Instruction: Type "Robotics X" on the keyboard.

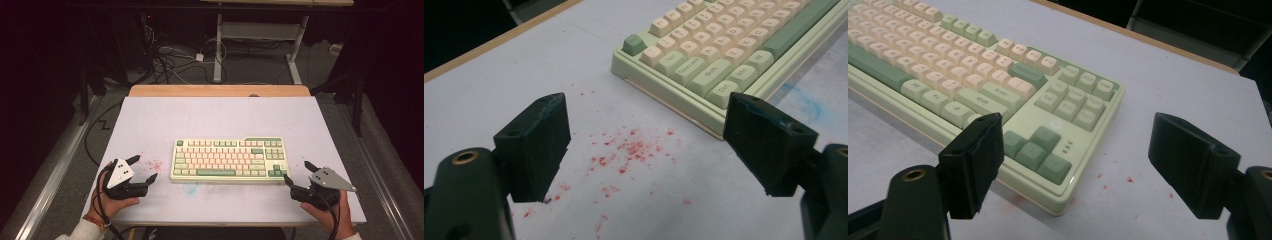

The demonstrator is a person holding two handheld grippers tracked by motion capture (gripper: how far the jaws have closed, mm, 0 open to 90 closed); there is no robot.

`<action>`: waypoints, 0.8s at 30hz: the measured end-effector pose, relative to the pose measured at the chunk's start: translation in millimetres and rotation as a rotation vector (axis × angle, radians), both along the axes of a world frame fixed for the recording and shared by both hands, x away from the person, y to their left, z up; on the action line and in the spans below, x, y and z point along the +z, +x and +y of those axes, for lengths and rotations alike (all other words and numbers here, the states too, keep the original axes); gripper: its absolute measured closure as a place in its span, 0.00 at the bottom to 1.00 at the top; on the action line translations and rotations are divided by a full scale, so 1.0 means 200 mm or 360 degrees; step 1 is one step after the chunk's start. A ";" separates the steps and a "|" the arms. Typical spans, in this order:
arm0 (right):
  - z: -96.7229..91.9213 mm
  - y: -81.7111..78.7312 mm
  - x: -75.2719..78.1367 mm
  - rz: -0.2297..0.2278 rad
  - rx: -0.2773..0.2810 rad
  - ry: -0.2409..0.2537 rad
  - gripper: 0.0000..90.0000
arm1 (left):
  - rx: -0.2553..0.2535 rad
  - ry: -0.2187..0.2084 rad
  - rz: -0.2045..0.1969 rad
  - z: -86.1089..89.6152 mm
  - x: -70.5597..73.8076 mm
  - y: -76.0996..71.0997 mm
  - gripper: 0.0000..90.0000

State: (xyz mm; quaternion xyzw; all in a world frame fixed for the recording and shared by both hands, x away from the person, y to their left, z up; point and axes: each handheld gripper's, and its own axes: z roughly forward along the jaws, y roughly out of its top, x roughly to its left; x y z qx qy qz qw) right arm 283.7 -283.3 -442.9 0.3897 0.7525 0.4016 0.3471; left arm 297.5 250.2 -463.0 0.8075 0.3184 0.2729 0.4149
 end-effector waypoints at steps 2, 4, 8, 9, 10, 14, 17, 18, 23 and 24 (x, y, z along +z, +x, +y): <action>0.00 0.00 0.00 0.0002 0.0010 -0.0001 0.25 | -0.0008 -0.0001 0.0009 0.00 0.00 0.00 0.20; 0.00 0.00 0.00 0.0003 0.0022 -0.0006 0.25 | -0.0005 0.0018 0.0005 0.00 0.00 -0.01 0.20; -0.01 0.00 0.00 0.0005 0.0086 0.0014 0.26 | -0.0008 0.0006 0.0012 0.01 0.00 -0.01 0.21; -0.01 0.00 0.00 0.0010 0.0101 0.0017 0.28 | -0.0008 0.0006 0.0012 0.01 0.00 -0.01 0.21; -0.01 0.00 0.00 0.0010 0.0100 0.0018 0.29 | -0.0010 0.0017 0.0014 0.01 0.00 -0.01 0.20; -0.01 0.00 0.01 0.0002 0.0127 0.0009 0.36 | -0.0001 0.0023 0.0022 0.00 0.00 -0.01 0.21; -0.01 0.00 0.02 -0.0009 0.0132 0.0007 0.41 | 0.0002 0.0033 0.0025 0.00 0.00 -0.01 0.22; -0.01 0.00 0.02 -0.0017 0.0138 0.0010 0.44 | 0.0005 0.0034 0.0024 0.00 0.00 -0.01 0.22; 0.00 0.03 0.04 0.0005 0.0171 -0.0023 0.64 | 0.0011 0.0045 0.0041 -0.01 -0.01 0.00 0.23; 0.01 0.03 0.04 0.0013 0.0178 -0.0036 0.67 | 0.0016 0.0057 0.0052 -0.01 -0.01 0.01 0.23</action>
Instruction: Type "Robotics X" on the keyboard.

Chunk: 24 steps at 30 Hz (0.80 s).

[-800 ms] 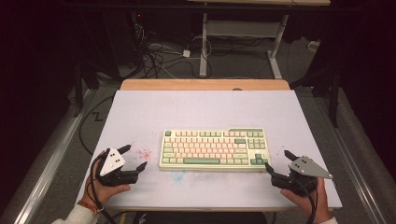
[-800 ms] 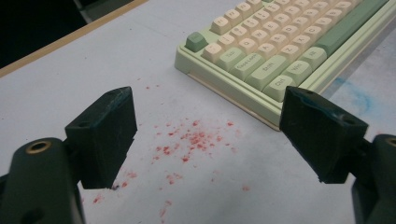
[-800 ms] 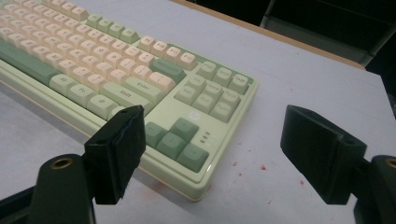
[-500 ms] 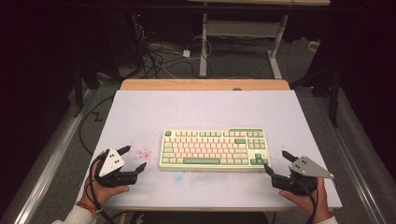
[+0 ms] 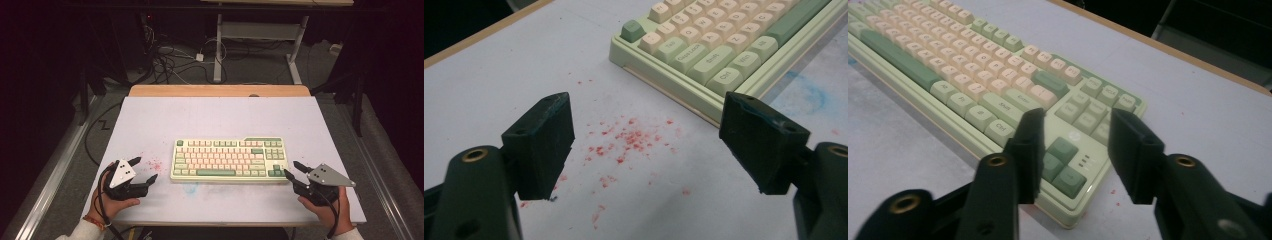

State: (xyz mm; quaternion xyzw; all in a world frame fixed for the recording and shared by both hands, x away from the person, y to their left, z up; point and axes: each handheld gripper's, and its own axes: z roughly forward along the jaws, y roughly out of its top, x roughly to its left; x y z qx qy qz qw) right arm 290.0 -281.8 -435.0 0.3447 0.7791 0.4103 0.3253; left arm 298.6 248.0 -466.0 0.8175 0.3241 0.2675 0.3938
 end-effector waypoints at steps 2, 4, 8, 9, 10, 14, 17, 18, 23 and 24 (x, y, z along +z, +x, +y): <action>0.01 0.01 0.01 0.0016 0.0026 -0.0018 0.77 | -0.0002 0.0004 0.0001 0.00 0.00 0.00 0.23; 0.01 0.03 0.02 0.0051 0.0052 -0.0012 0.85 | 0.0000 0.0009 0.0010 -0.01 0.00 0.00 0.24; 0.03 0.07 0.05 0.0086 0.0101 -0.0016 0.96 | 0.0002 0.0015 0.0017 -0.01 0.00 0.01 0.25; 0.03 0.08 0.06 0.0095 0.0114 -0.0015 0.98 | 0.0016 0.0022 0.0025 -0.01 -0.01 0.01 0.26; 0.04 0.09 0.06 0.0099 0.0129 -0.0017 0.99 | 0.0020 0.0022 0.0027 -0.01 -0.01 0.01 0.26; 0.09 0.13 0.07 0.0125 0.0170 -0.0050 1.00 | 0.0034 0.0024 0.0039 0.00 -0.01 0.02 0.28; 0.14 0.16 0.07 0.0146 0.0201 -0.0084 1.00 | 0.0032 0.0029 0.0044 0.00 -0.01 0.02 0.28; 0.16 0.17 0.06 0.0153 0.0216 -0.0095 1.00 | 0.0029 0.0029 0.0049 -0.01 -0.01 0.02 0.28; 0.24 0.23 0.04 0.0199 0.0264 -0.0145 1.00 | 0.0022 0.0034 0.0052 -0.01 -0.01 0.02 0.28; 0.25 0.24 0.03 0.0210 0.0270 -0.0156 1.00 | 0.0020 0.0037 0.0054 -0.01 -0.01 0.02 0.28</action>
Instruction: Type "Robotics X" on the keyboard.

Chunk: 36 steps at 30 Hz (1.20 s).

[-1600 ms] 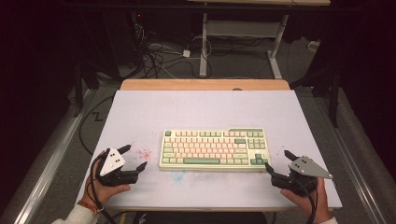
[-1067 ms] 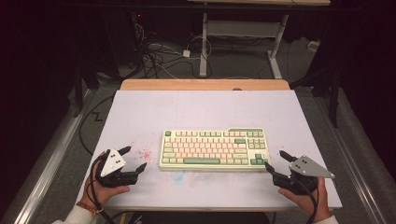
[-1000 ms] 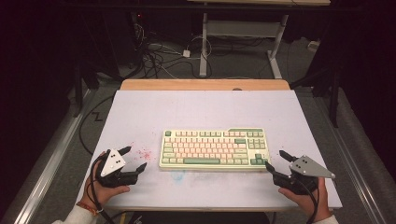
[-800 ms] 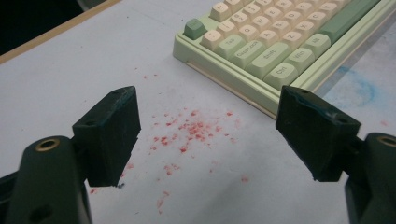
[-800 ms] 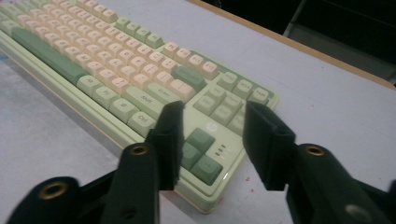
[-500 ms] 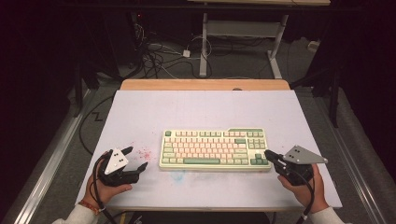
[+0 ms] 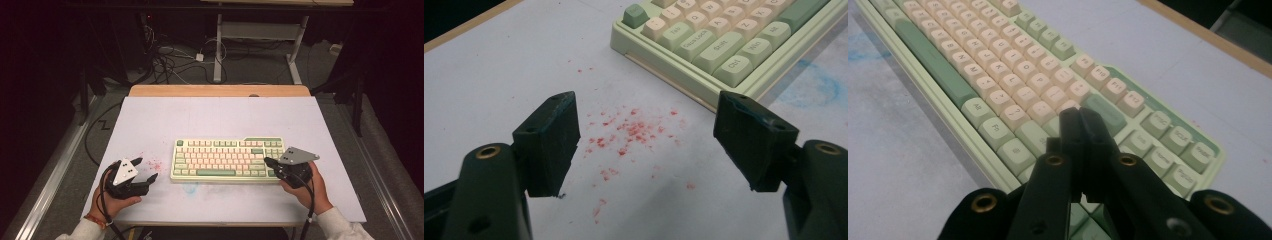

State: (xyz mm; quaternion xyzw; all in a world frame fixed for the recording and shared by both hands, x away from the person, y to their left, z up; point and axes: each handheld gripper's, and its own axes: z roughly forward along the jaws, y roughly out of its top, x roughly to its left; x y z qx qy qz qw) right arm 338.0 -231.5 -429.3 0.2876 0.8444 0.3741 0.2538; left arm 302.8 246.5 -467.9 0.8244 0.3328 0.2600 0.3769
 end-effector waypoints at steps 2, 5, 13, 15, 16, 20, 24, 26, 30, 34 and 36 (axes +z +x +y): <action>0.03 0.02 -0.02 0.0021 0.0010 -0.0023 1.00 | -0.0003 0.0008 0.0003 0.00 0.00 0.00 0.28; 0.06 0.05 -0.05 0.0048 0.0030 -0.0051 1.00 | -0.0006 0.0007 0.0009 0.00 0.00 0.00 0.28; 0.11 0.09 -0.11 0.0099 0.0047 -0.0114 1.00 | -0.0008 0.0011 0.0008 0.00 0.00 -0.01 0.28; 0.12 0.09 -0.13 0.0117 0.0042 -0.0126 1.00 | 0.0002 0.0003 0.0000 0.01 0.00 -0.01 0.28; 0.12 0.09 -0.13 0.0117 0.0042 -0.0126 1.00 | 0.0002 -0.0002 -0.0002 0.01 0.01 -0.01 0.28; 0.11 0.09 -0.14 0.0128 0.0033 -0.0118 1.00 | -0.0011 -0.0011 0.0006 0.01 0.01 -0.01 0.39; 0.11 0.08 -0.15 0.0124 0.0036 -0.0113 1.00 | -0.0038 -0.0028 0.0063 0.00 0.03 -0.01 0.73; 0.11 0.08 -0.15 0.0116 0.0030 -0.0106 1.00 | -0.0061 -0.0017 0.0096 0.00 0.04 -0.01 0.86; 0.11 0.08 -0.16 0.0115 0.0033 -0.0100 1.00 | -0.0129 0.0001 0.0137 -0.06 0.06 0.02 0.97; 0.11 0.07 -0.16 0.0110 0.0018 -0.0089 1.00 | -0.0193 0.0062 0.0149 -0.15 0.09 0.07 0.97; 0.11 0.07 -0.16 0.0109 0.0016 -0.0088 1.00 | -0.0220 0.0069 0.0148 -0.19 0.10 0.09 0.97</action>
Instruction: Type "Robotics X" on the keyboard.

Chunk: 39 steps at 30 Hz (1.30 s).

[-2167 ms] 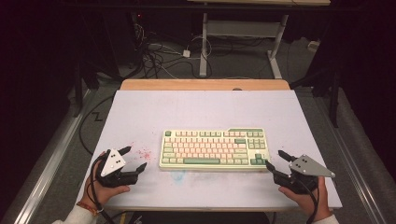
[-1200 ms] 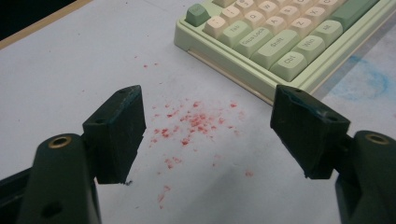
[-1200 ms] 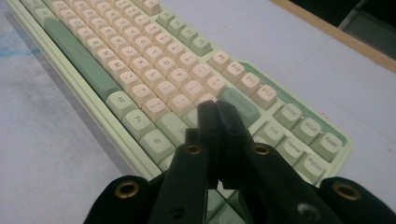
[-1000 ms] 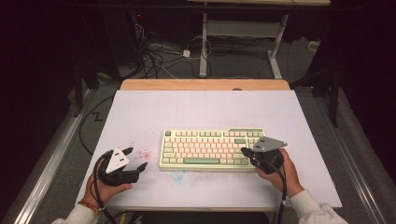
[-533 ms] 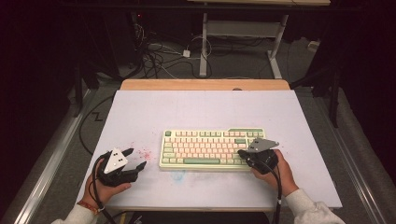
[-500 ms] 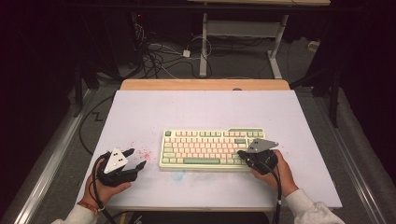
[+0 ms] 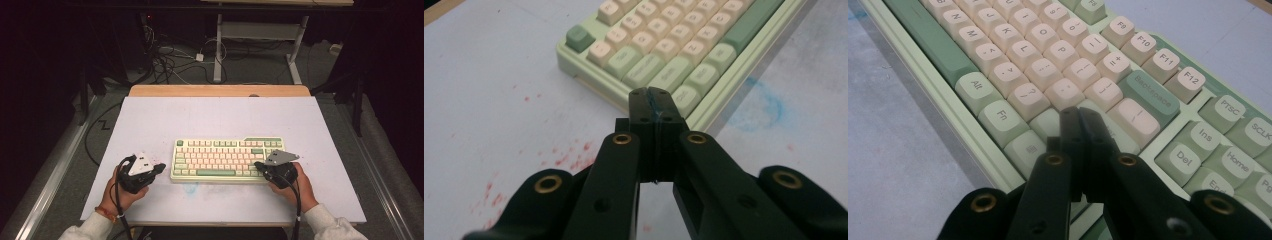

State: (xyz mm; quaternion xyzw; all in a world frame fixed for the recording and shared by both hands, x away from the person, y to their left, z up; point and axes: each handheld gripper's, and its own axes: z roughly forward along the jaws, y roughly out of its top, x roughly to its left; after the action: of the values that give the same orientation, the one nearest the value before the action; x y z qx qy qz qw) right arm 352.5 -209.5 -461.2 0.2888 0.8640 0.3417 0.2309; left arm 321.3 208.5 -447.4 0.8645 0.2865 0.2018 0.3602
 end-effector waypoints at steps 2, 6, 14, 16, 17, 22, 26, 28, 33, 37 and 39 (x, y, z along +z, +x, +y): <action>0.00 0.00 0.00 -0.0002 -0.0003 0.0000 1.00 | -0.0035 -0.0003 0.0002 -0.04 0.02 0.03 0.97; 0.00 0.00 0.00 0.0001 -0.0012 0.0005 1.00 | -0.0089 0.0022 0.0004 -0.15 0.05 0.10 0.97; 0.00 -0.01 0.00 -0.0009 -0.0012 -0.0005 1.00 | -0.0180 0.0060 0.0030 -0.34 0.07 0.21 0.97; 0.00 -0.01 0.00 -0.0011 -0.0013 -0.0005 1.00 | -0.0201 0.0069 0.0047 -0.39 0.07 0.25 0.97; 0.00 -0.01 0.00 -0.0011 -0.0013 -0.0005 1.00 | -0.0201 0.0069 0.0047 -0.39 0.07 0.25 0.98; 0.01 -0.01 0.00 -0.0017 -0.0015 -0.0014 1.00 | -0.0221 0.0072 0.0082 -0.46 0.06 0.30 0.97; 0.01 -0.01 0.00 -0.0018 -0.0013 -0.0015 1.00 | -0.0243 0.0114 0.0105 -0.51 0.05 0.34 0.97; 0.01 -0.01 0.00 -0.0017 -0.0014 -0.0015 1.00 | -0.0238 0.0133 0.0129 -0.53 0.04 0.36 0.97; 0.01 -0.01 0.00 -0.0025 -0.0010 -0.0024 1.00 | -0.0234 0.0139 0.0138 -0.56 0.02 0.38 0.97; 0.01 -0.01 0.00 -0.0022 -0.0009 -0.0019 1.00 | -0.0245 0.0143 0.0152 -0.58 0.02 0.39 0.97; 0.01 -0.01 0.00 -0.0023 -0.0006 -0.0017 1.00 | -0.0236 0.0176 0.0147 -0.59 0.01 0.40 0.97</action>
State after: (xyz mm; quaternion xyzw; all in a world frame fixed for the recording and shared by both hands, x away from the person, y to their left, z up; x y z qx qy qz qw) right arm 350.6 -208.2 -462.0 0.2869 0.8636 0.3387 0.2393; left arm 400.5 89.6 -444.8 0.9103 0.2266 0.1502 0.3123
